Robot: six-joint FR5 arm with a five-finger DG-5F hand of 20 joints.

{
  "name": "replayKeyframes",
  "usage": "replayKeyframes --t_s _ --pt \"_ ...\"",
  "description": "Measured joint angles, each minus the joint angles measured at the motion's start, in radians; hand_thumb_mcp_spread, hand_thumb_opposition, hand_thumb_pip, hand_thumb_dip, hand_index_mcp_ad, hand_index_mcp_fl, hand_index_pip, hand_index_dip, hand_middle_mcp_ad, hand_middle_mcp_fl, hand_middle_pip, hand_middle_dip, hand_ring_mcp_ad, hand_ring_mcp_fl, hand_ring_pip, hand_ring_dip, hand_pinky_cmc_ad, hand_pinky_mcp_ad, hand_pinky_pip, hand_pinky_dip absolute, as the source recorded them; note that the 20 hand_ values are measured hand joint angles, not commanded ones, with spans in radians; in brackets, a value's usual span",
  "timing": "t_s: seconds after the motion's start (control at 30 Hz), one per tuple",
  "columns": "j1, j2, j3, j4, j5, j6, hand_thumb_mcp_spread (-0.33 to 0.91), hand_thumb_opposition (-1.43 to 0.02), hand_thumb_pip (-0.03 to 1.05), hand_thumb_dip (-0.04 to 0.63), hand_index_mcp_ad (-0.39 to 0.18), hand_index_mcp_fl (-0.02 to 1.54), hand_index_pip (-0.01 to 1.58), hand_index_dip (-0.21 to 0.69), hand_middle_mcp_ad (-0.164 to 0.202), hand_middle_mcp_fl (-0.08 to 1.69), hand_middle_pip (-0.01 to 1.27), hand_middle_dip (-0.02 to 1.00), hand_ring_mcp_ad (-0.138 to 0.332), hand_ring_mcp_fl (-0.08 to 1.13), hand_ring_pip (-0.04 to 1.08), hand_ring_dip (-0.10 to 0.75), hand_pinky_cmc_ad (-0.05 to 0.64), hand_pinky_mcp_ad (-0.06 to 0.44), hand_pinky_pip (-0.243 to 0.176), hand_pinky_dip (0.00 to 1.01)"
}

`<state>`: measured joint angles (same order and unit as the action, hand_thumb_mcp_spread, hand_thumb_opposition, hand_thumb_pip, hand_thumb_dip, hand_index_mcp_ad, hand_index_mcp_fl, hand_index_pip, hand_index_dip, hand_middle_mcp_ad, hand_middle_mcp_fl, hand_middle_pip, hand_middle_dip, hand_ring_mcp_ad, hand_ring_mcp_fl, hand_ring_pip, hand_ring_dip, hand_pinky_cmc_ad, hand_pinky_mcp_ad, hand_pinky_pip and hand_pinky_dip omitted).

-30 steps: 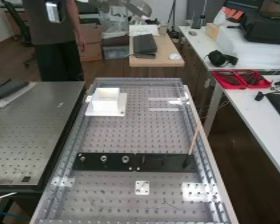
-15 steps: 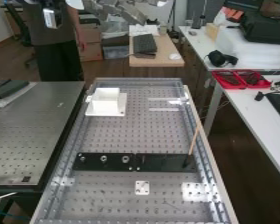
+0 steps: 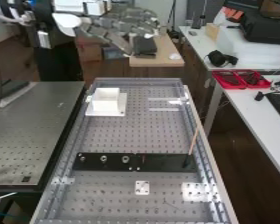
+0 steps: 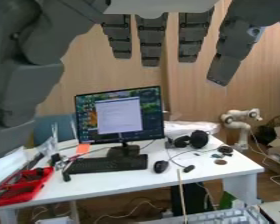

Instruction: Grab the smaller nut and place it in the white container

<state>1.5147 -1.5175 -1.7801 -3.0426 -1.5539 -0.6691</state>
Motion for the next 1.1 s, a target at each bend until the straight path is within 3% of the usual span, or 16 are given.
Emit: replayKeyframes --t_s 0.4,1.1 --pt "-0.017 0.011 -0.062 0.028 0.010 0.003 0.33 -0.71 0.36 0.073 -0.061 0.04 0.08 0.112 0.072 0.00 0.13 0.21 0.188 0.00 0.09 0.089 0.431 0.328 -0.106 0.52" --pt "-0.012 0.040 -0.263 0.169 0.134 0.036 0.37 -0.74 0.44 0.112 -0.106 0.06 0.16 0.087 0.075 0.00 0.13 0.21 0.195 0.00 0.09 0.089 0.429 0.328 -0.106 0.48"
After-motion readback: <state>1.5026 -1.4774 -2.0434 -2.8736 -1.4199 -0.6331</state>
